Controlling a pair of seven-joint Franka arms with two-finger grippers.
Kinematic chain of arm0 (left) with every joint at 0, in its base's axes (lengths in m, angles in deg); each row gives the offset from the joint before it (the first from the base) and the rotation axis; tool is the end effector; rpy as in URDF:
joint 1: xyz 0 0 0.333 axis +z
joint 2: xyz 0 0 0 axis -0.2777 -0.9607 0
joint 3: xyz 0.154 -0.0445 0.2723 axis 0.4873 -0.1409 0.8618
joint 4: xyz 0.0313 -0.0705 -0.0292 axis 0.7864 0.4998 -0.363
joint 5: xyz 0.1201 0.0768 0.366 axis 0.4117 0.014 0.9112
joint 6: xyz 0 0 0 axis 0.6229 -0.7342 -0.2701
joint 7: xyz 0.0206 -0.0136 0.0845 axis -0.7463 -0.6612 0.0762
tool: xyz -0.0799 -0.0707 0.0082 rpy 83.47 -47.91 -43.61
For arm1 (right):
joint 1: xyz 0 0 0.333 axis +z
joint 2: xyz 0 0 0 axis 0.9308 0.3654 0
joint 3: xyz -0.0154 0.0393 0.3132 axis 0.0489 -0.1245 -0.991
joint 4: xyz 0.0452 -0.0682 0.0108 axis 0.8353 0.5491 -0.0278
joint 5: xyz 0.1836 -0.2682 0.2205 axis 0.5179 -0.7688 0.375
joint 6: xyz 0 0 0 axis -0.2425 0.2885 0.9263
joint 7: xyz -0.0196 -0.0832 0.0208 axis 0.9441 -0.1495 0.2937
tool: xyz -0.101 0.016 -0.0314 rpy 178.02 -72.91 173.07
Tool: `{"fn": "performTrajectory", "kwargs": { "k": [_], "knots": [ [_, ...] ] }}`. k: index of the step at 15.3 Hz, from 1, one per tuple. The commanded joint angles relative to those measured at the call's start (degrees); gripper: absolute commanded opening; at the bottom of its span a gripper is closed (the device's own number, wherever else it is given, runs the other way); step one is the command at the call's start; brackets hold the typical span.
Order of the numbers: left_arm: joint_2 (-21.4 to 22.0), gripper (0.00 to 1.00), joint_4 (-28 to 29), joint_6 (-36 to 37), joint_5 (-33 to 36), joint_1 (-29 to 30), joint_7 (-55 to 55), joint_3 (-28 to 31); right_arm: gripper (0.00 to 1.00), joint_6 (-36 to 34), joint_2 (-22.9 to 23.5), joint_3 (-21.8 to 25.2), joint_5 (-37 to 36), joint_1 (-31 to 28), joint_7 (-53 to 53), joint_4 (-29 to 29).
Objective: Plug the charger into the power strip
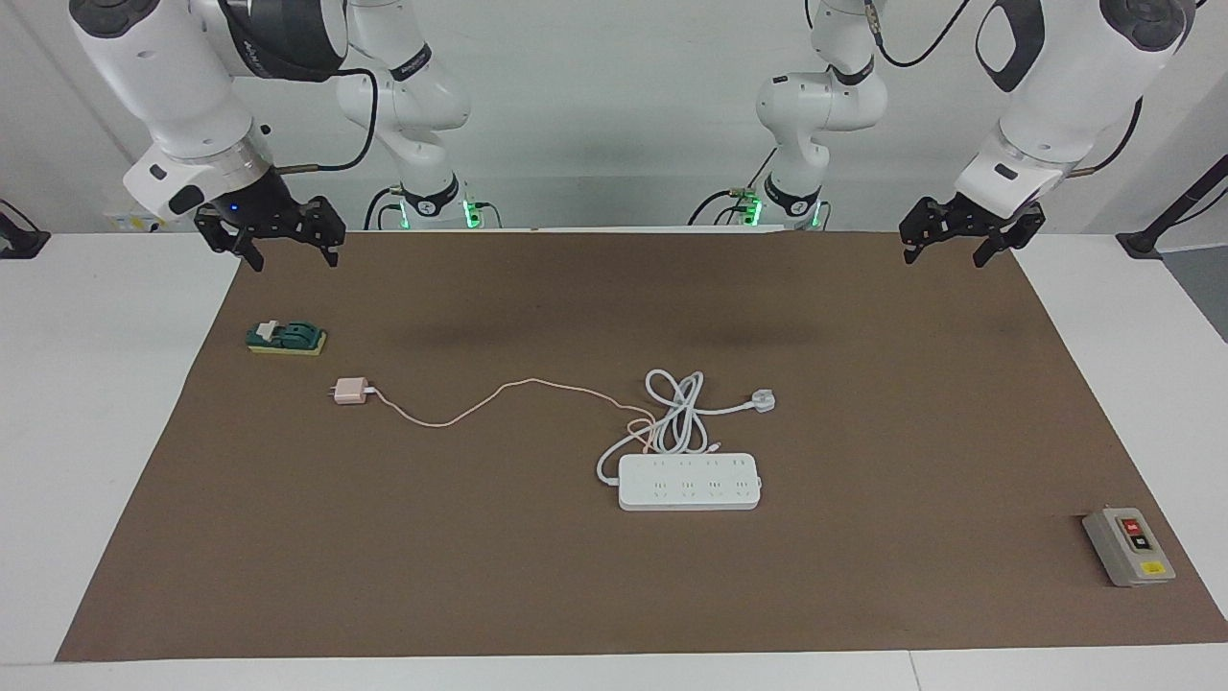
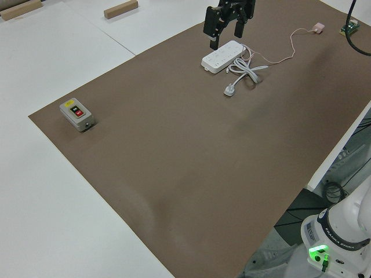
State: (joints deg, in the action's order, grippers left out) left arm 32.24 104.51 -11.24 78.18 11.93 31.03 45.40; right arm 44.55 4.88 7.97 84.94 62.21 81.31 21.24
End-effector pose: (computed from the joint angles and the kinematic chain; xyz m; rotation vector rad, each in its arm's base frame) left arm 0.5358 -0.0403 0.6023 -3.1114 0.2537 0.1509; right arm 0.5338 -0.0229 0.5947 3.1214 0.1062 -0.1370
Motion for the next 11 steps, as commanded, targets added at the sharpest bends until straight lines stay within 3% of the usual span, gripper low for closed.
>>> {"fn": "performTrajectory", "kwargs": {
  "k": [1, 8, 11],
  "knots": [
    [1.23, 1.0, 0.88, 0.45, -0.33, 0.24, 0.26, -0.06, 1.0, 0.75, -0.8, -0.29, 0.88, -0.5, -0.69, 0.48],
    [1.23, 1.0, 0.88, 0.45, -0.33, 0.33, 0.26, -0.06, 1.0, 0.4, -0.8, -0.29, 1.58, -1.02, -1.47, 0.57],
    [1.23, 1.0, 0.88, 0.45, -0.33, 0.33, 0.26, -0.06, 1.0, 0.4, -0.8, -0.2, 5.35, -2.25, -13.2, 2.58]
  ]
}}
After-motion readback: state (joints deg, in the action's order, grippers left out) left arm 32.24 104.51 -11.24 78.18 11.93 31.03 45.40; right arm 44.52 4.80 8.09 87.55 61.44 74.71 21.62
